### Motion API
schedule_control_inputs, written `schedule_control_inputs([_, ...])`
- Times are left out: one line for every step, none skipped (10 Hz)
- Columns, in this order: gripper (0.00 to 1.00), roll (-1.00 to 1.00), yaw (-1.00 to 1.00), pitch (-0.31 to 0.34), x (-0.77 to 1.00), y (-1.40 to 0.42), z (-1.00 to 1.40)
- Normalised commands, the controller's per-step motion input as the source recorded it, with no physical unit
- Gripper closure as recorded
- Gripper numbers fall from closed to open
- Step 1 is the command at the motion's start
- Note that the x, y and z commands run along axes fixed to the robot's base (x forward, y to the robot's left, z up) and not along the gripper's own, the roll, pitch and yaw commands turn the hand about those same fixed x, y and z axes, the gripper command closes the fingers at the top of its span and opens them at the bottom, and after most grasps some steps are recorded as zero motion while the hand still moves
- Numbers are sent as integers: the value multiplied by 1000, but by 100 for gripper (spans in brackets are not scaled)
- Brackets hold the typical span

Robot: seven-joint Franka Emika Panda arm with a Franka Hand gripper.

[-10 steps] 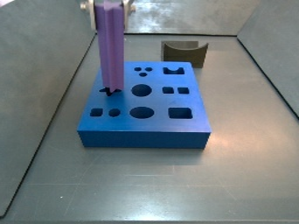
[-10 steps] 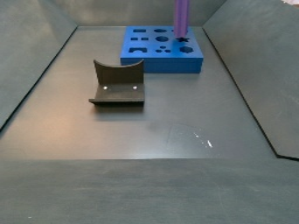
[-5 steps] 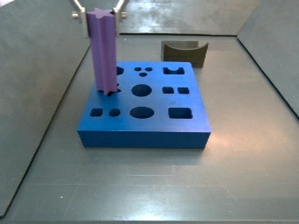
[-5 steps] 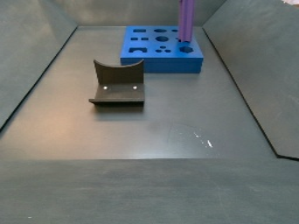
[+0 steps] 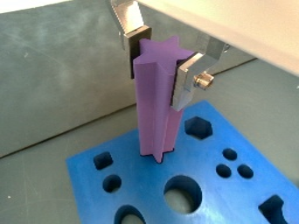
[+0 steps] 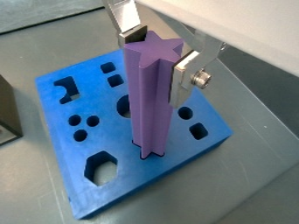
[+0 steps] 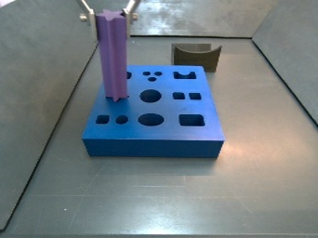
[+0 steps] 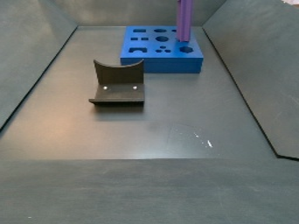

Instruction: Insert the star object.

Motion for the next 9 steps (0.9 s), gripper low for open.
schedule_control_inputs([100, -24, -43, -49, 354, 0, -849])
schedule_control_inputs([100, 0, 0, -119, 149, 0, -1000])
schedule_control_inputs([100, 0, 0, -119, 0, 0, -1000])
schedule_control_inputs([100, 0, 51, -124, 0, 57, -1000])
schedule_control_inputs([100, 0, 363, -219, -271, 251, -866])
schedule_control_inputs([100, 0, 497, -301, -314, 271, -649])
schedule_control_inputs([100, -64, 43, -420, -386, 0, -223])
schedule_control_inputs([100, 0, 0, -9, 0, 0, 0])
schedule_control_inputs([100, 0, 0, 0, 0, 0, 0])
